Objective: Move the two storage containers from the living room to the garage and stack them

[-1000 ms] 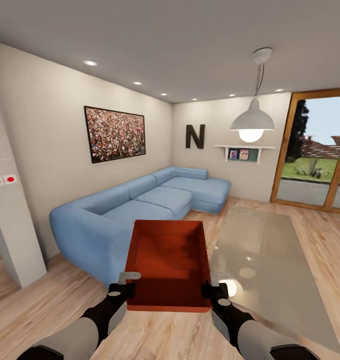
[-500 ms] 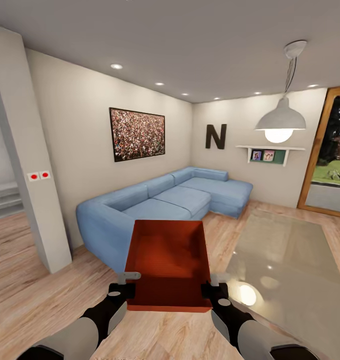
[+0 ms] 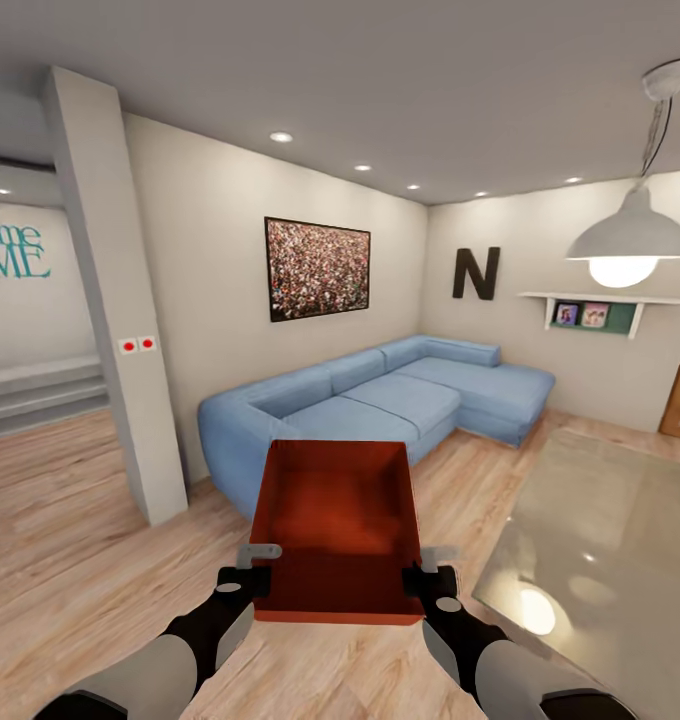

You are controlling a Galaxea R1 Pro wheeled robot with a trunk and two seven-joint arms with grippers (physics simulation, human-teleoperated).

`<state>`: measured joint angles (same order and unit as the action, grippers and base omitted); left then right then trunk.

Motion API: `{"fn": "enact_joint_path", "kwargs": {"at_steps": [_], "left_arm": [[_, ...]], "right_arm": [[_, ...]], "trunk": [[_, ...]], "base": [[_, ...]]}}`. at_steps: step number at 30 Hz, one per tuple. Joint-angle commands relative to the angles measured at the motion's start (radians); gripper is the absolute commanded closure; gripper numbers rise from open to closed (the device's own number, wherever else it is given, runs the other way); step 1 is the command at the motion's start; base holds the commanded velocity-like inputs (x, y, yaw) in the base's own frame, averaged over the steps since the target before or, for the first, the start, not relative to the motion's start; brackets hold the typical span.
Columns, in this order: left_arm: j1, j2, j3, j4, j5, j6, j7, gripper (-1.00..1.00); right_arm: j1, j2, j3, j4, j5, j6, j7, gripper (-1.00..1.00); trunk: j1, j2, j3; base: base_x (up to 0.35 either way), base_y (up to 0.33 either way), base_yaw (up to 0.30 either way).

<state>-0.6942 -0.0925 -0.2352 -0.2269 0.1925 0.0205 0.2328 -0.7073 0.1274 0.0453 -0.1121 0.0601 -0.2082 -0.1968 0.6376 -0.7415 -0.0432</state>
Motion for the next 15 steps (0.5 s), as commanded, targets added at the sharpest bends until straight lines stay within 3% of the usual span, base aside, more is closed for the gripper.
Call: {"fn": "enact_joint_path", "kwargs": {"at_steps": [1, 15], "left_arm": [[-0.002, 0.0, 0.071, -0.008, -0.008, 0.002, 0.02, 1.0], [-0.002, 0.0, 0.071, -0.008, -0.008, 0.002, 0.02, 1.0]], "right_arm": [[0.0, 0.0, -0.002, 0.003, 0.001, 0.0, -0.009, 1.0], [0.0, 0.0, -0.002, 0.003, 0.001, 0.0, -0.009, 1.0]], "trunk": [[0.0, -0.002, -0.002], [0.0, -0.002, -0.002]], "base": [[0.0, 0.0, 0.267], [0.0, 0.0, 0.267]]}}
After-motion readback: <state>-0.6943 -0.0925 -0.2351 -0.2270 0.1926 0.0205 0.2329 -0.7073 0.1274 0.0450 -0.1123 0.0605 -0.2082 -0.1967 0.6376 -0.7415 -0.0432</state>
